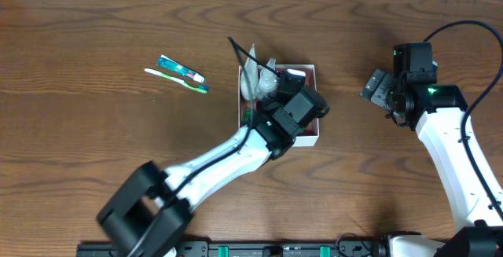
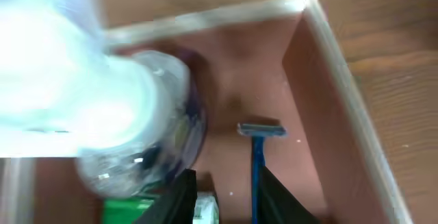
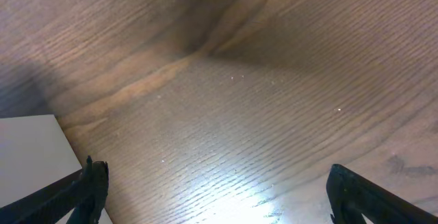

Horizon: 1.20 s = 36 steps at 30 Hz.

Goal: Pack container
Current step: 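Carry the blue razor into the white box and lower it, then release the razor and grasp the green toothbrush with the left gripper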

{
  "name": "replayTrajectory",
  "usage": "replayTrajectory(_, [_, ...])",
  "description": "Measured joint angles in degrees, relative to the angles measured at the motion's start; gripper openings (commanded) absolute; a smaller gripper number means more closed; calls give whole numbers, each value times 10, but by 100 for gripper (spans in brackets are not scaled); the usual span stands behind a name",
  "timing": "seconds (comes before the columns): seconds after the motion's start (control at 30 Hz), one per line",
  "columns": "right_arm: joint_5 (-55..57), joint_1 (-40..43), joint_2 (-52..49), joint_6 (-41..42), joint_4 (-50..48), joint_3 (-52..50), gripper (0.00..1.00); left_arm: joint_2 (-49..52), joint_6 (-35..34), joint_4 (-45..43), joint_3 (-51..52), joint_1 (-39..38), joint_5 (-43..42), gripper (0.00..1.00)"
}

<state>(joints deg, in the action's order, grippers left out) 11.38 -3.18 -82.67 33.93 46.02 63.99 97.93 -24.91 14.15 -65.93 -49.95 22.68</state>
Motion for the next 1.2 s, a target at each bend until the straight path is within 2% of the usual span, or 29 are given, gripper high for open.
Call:
replayTrajectory(0.2, [0, 0, 0, 0, 0, 0, 99, -180, 12, 87, 0, -16, 9, 30])
replayTrajectory(0.3, [0, 0, 0, 0, 0, 0, 99, -265, 7, 144, -3, -11, 48, 35])
replayTrajectory(0.4, [0, 0, 0, 0, 0, 0, 99, -318, -4, 184, -3, 14, 93, 40])
replayTrajectory(0.5, [0, 0, 0, 0, 0, 0, 99, -334, -8, 192, -3, 73, 118, 42])
replayTrajectory(0.67, [0, 0, 0, 0, 0, 0, 99, -297, -10, 173, -3, 211, 91, 43])
replayTrajectory(0.87, [0, 0, 0, 0, 0, 0, 99, -183, -3, 91, -3, 374, -50, 43])
replayTrajectory(1.03, [0, 0, 0, 0, 0, 0, 99, -93, -1, 48, -3, 433, -125, 43])
replayTrajectory(1.2, [0, 0, 0, 0, 0, 0, 99, -23, -2, 47, -3, 441, -154, 43])
